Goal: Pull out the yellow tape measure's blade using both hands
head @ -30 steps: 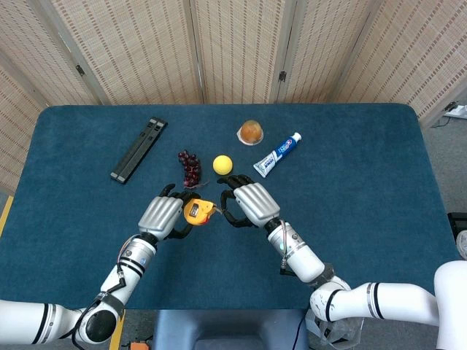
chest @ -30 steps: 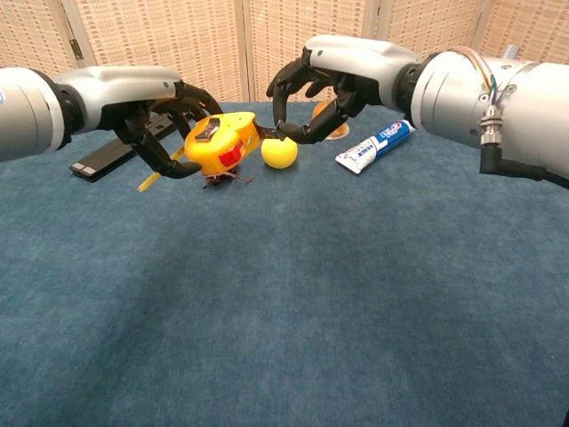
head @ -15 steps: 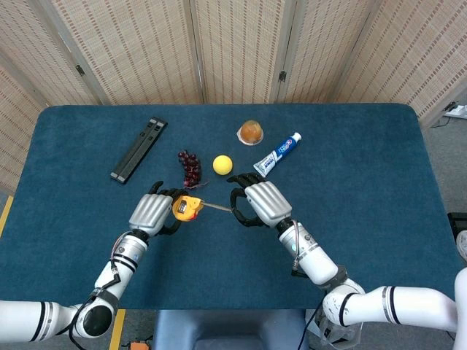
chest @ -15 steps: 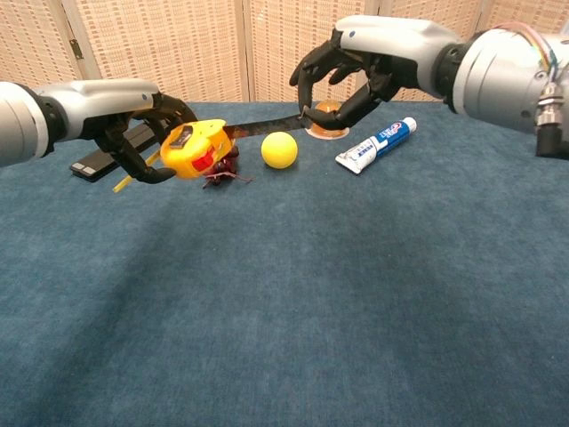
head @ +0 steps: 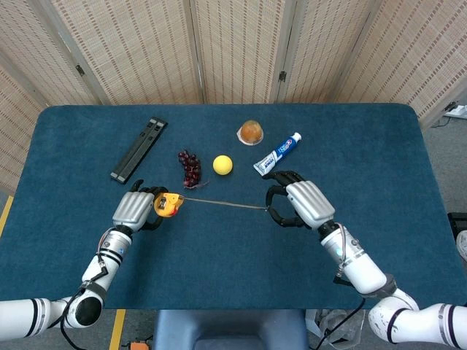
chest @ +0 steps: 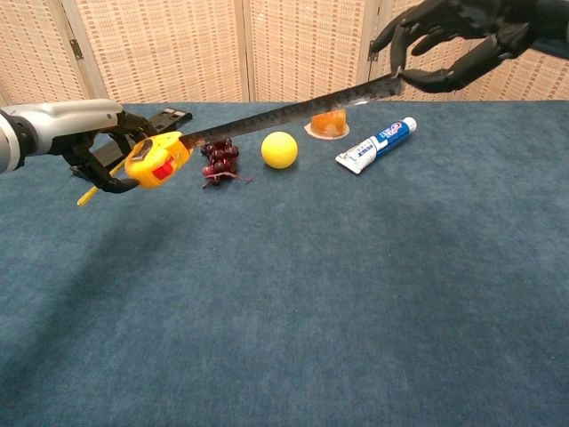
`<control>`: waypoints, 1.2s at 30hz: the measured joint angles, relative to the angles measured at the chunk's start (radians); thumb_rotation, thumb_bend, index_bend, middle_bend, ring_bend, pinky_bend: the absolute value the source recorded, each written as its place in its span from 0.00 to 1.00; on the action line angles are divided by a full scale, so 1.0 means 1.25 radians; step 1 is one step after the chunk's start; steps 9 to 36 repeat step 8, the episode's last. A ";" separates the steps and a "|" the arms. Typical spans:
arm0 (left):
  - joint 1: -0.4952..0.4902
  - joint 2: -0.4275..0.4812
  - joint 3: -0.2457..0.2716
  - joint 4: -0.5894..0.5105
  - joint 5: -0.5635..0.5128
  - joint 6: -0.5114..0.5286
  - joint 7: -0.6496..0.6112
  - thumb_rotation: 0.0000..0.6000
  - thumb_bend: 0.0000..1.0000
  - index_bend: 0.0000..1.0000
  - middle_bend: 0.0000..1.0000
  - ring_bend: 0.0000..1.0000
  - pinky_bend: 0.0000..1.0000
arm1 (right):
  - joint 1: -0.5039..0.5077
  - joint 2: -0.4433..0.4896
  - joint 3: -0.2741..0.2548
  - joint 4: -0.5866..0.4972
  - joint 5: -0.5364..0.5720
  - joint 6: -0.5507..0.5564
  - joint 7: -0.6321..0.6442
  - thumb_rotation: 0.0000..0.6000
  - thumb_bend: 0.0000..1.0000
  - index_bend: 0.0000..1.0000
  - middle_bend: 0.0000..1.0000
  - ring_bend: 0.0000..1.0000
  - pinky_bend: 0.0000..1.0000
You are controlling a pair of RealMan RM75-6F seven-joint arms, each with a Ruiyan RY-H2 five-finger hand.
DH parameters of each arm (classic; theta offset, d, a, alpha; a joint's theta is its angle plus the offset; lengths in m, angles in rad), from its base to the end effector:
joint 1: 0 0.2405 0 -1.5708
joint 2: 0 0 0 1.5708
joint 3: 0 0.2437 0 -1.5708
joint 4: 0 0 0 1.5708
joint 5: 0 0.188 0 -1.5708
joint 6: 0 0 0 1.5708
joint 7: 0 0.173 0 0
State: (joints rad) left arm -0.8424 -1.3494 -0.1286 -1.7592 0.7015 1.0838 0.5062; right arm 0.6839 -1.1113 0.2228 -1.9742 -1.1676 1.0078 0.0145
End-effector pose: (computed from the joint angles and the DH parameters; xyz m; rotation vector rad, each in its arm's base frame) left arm -0.1393 0.3582 0.0437 -1.7249 -1.0708 -0.7643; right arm -0.0912 -0.3236 0.1048 1.7736 -1.2420 1.2642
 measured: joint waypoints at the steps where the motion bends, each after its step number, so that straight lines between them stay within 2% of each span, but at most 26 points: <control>1: 0.001 -0.001 0.001 0.007 0.000 -0.002 -0.001 1.00 0.44 0.44 0.38 0.27 0.08 | -0.014 0.021 -0.004 -0.007 -0.022 0.002 0.026 1.00 0.49 0.59 0.21 0.14 0.12; 8: 0.009 -0.007 -0.002 0.043 -0.007 -0.023 -0.013 1.00 0.44 0.45 0.38 0.26 0.08 | -0.093 0.136 -0.032 -0.033 -0.154 0.033 0.182 1.00 0.49 0.59 0.21 0.14 0.12; 36: 0.009 -0.007 -0.002 0.043 -0.007 -0.023 -0.013 1.00 0.44 0.45 0.38 0.26 0.08 | -0.093 0.136 -0.032 -0.033 -0.154 0.033 0.182 1.00 0.49 0.59 0.21 0.14 0.12</control>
